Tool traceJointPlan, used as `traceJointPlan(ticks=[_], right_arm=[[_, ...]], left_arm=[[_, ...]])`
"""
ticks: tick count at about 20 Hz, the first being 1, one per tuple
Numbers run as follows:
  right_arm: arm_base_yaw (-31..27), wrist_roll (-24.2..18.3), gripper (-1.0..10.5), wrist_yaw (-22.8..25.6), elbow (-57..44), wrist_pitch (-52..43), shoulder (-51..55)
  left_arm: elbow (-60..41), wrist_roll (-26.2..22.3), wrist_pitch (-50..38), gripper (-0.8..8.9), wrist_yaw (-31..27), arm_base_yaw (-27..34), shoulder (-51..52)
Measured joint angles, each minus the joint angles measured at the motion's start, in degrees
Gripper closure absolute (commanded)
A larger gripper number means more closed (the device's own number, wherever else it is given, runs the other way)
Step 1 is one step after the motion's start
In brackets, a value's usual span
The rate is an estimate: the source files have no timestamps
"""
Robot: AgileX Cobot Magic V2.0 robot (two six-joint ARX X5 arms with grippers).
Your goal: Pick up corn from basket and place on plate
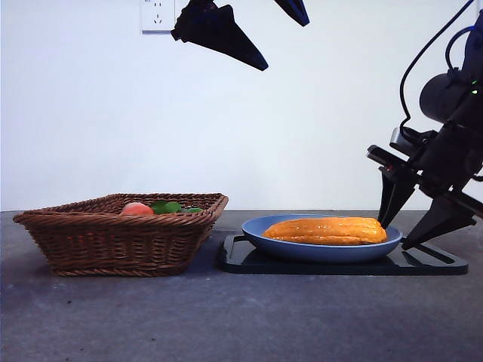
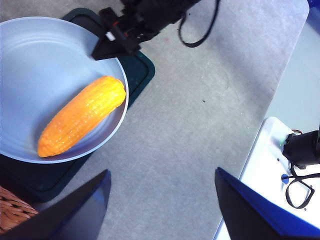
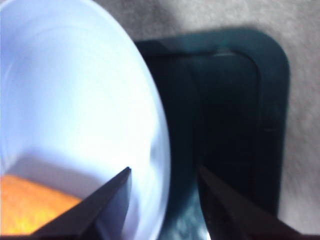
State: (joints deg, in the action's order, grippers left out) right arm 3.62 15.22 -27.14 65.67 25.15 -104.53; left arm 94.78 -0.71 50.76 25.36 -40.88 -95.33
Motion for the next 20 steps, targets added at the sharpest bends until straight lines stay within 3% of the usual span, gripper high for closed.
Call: traceJointPlan(ticks=[5, 9, 13, 17, 20], right_arm=[[-1.2, -0.5, 7.2, 0.2, 0.0, 3.3, 10.9], [-0.4, -3.8, 7.2, 0.2, 0.0, 11.9, 22.0], [5.0, -8.0, 7.2, 0.2, 0.0, 20.9, 33.1], [9.9, -9.3, 7.2, 0.4, 0.0, 27.4, 39.9], [13.9, -9.5, 7.7, 0.6, -0.4, 30.2, 41.5]], left_arm=[[0.0, 0.0, 0.0, 4.75, 0.0, 0.5, 0.0], [0.0, 0.0, 0.0, 4.75, -0.1, 1.0, 0.0], [0.0, 0.0, 0.9, 4.75, 0.0, 1.3, 0.0], [0.0, -0.1, 2.3, 4.82, -0.1, 1.6, 0.0], [0.0, -0.1, 4.0, 5.54, -0.1, 2.4, 0.0]])
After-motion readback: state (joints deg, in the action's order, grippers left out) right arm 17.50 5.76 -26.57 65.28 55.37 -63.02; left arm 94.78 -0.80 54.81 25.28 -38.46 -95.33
